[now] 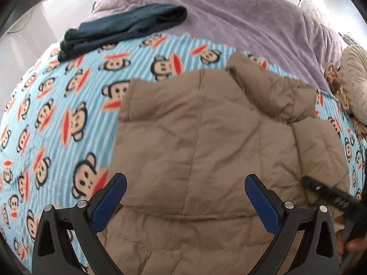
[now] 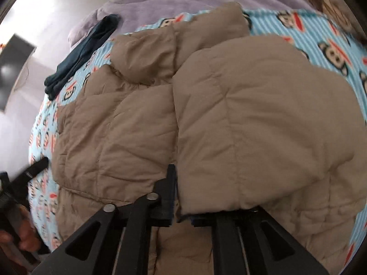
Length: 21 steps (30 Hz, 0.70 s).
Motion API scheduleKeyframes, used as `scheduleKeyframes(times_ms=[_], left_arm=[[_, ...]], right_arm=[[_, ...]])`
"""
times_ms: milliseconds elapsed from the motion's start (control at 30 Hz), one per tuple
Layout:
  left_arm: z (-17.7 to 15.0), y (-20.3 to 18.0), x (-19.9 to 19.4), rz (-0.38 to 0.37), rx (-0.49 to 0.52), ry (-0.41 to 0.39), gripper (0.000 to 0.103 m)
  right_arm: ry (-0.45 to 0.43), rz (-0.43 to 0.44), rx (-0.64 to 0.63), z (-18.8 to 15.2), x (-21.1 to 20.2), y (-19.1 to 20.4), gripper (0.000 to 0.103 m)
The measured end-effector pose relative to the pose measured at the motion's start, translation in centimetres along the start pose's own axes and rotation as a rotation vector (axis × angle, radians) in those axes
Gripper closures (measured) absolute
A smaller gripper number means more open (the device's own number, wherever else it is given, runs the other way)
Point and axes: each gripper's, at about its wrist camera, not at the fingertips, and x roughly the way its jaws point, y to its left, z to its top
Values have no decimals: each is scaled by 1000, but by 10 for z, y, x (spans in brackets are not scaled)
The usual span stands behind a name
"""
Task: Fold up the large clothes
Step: 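Fold the held side with the right tool over the front toward the left tool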
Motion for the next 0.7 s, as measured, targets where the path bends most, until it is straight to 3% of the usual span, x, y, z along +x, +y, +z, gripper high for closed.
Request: scheduleKeyframes(times_ms=[67,100,200,267,300,367,400,433,600,700], left_arm=[[-2,1,5,-13,-1,11,0],[-1,1,7,-21,-4,15,0],[2,8,9,-50,-25,9,0],[5,16,12,-95,-69,12,0],[7,20,13,-118,-95,16,0],[12,30,13,-186,-152,19,0],[13,35,11,-226,-178,14,0],[14,38,10,-257,-196,9,0],[19,52,8,-496,-295,20,0],[23,48,9,-568,-296,31,0]], right_arm=[[-2,32,30,-1,-13,-6,51],[-13,46,44,-1,-21,-8,31],[-83,81,130,-7,-52,-29,28],[-118,94,277,-10,-62,-56,28],[-126,117,366,-11,-62,-73,29],[-146,150,499,-8,-60,-95,54],[-153,149,524,-1,-56,-93,79],[-154,144,518,7,-53,-91,84],[-168,108,163,39,-51,-7,87],[-101,82,-58,31,-29,53,86]])
